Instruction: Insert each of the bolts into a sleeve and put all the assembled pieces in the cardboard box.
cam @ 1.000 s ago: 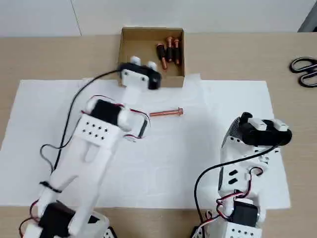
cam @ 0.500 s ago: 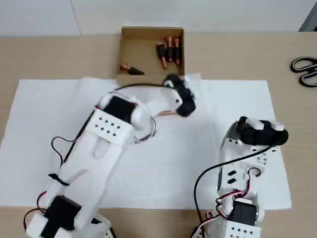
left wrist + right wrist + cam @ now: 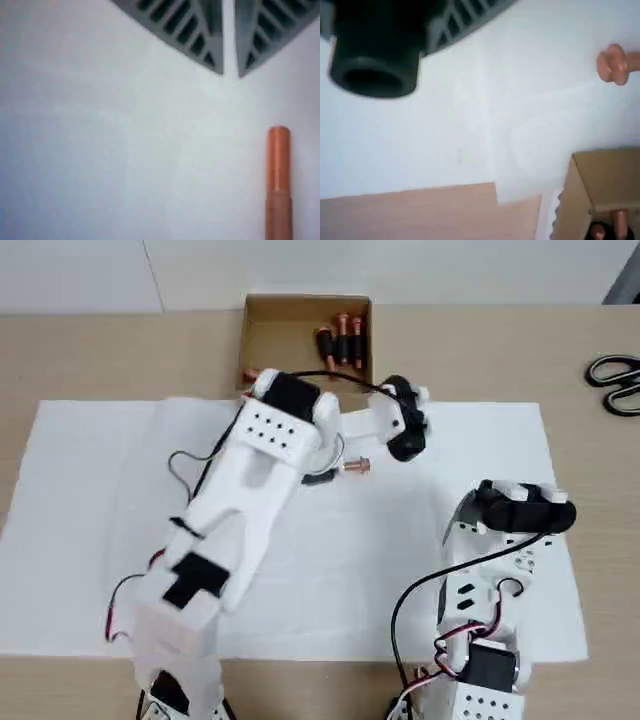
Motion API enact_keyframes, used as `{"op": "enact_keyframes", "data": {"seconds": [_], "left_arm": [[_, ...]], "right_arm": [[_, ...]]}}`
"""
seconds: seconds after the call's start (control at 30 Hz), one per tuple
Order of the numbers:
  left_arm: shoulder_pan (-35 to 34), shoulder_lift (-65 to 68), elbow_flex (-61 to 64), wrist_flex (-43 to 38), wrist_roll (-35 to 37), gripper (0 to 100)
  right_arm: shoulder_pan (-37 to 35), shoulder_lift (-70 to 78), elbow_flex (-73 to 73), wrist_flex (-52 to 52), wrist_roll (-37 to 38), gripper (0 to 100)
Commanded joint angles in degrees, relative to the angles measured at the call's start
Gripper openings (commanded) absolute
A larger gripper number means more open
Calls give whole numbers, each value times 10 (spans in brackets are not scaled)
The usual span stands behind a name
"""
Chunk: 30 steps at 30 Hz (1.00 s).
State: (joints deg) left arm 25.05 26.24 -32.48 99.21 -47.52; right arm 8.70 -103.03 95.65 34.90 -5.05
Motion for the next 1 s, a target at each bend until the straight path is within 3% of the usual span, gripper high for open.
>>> {"op": "enact_keyframes", "data": {"seconds": [0.0,0.17,0.37,0.97], "left_arm": [[20,22,-60,12,-20,8],[25,81,-103,11,-23,17],[18,126,-143,11,-22,148],[18,193,-162,-82,-24,148]], "right_arm": [[5,-9,-4,-9,3,3],[5,-9,-4,-9,3,3],[5,-9,-4,-9,3,3],[5,-9,-4,-8,3,3]]}}
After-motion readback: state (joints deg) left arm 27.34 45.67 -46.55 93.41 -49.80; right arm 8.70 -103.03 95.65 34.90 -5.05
